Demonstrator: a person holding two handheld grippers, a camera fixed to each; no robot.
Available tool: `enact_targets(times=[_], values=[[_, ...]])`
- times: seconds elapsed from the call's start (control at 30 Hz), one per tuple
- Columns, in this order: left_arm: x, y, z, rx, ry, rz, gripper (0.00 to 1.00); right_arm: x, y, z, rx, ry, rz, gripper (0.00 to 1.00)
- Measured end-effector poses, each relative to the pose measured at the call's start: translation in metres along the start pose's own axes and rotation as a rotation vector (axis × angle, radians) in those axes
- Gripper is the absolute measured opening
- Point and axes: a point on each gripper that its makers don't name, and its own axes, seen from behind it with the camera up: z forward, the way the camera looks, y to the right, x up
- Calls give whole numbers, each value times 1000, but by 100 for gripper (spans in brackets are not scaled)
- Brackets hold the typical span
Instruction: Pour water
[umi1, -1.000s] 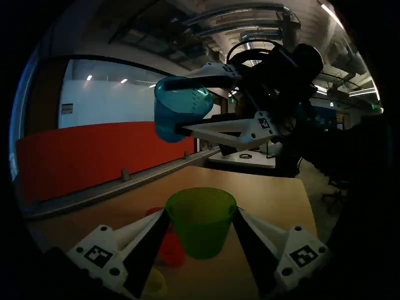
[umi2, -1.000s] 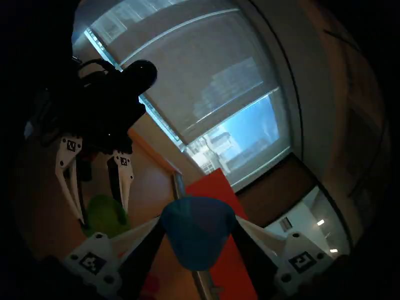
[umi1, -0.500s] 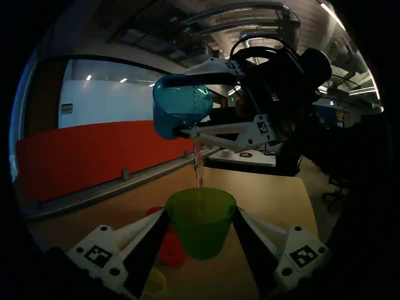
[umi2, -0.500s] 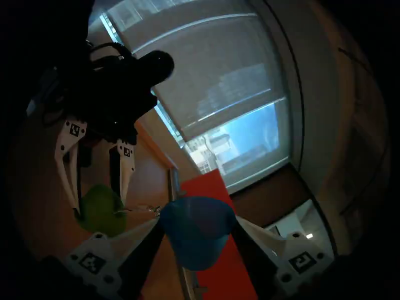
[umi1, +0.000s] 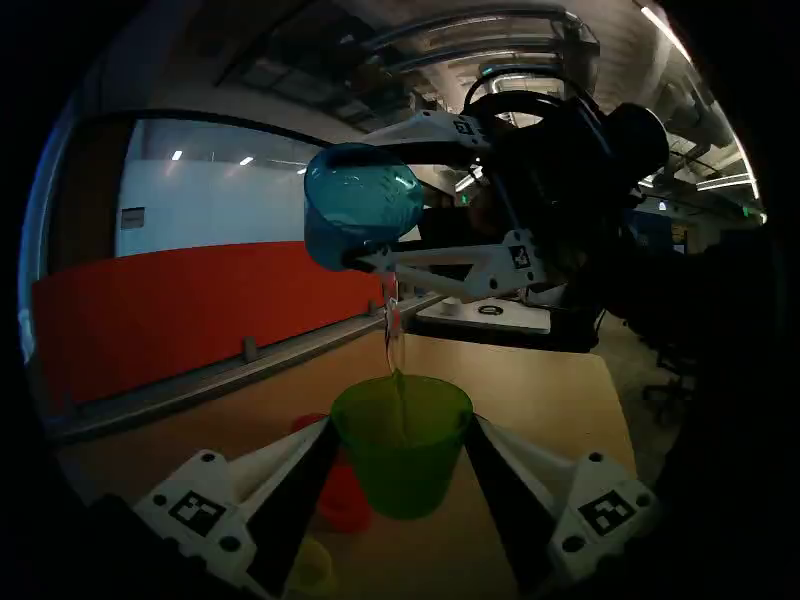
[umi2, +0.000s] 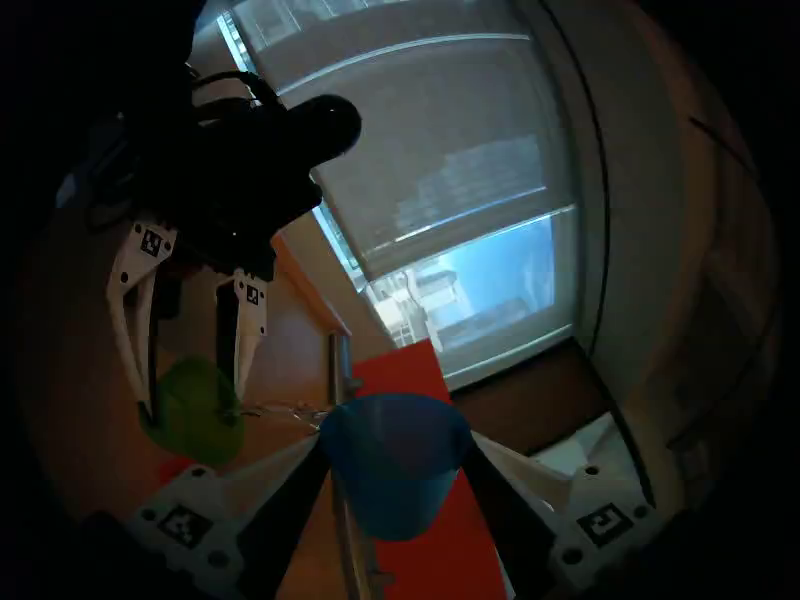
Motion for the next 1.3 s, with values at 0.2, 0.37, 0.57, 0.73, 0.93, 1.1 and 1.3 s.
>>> enact_targets(times=[0.2, 0.37, 0.57, 0.73, 0.93, 1.1, 1.3], values=[[1, 0, 0, -2, 2, -1, 86, 0, 1, 0, -6, -3, -22, 90], [3, 1, 0, -2, 5, -1, 86, 0, 2, -1, -12, -4, -46, 90], [4, 3, 0, -4, 5, 5, 86, 3, 4, -2, -19, -1, -77, 90], [4, 5, 0, -6, 3, 9, 86, 5, 4, -3, -23, 3, -96, 90], [4, 5, 0, -3, 5, 10, 86, 7, 5, -5, -31, 6, -118, 90], [5, 5, 0, -7, 7, 11, 86, 8, 7, -6, -36, 8, -139, 90], [5, 5, 1, -7, 6, 15, 86, 9, 9, -7, -41, 7, -170, 90]])
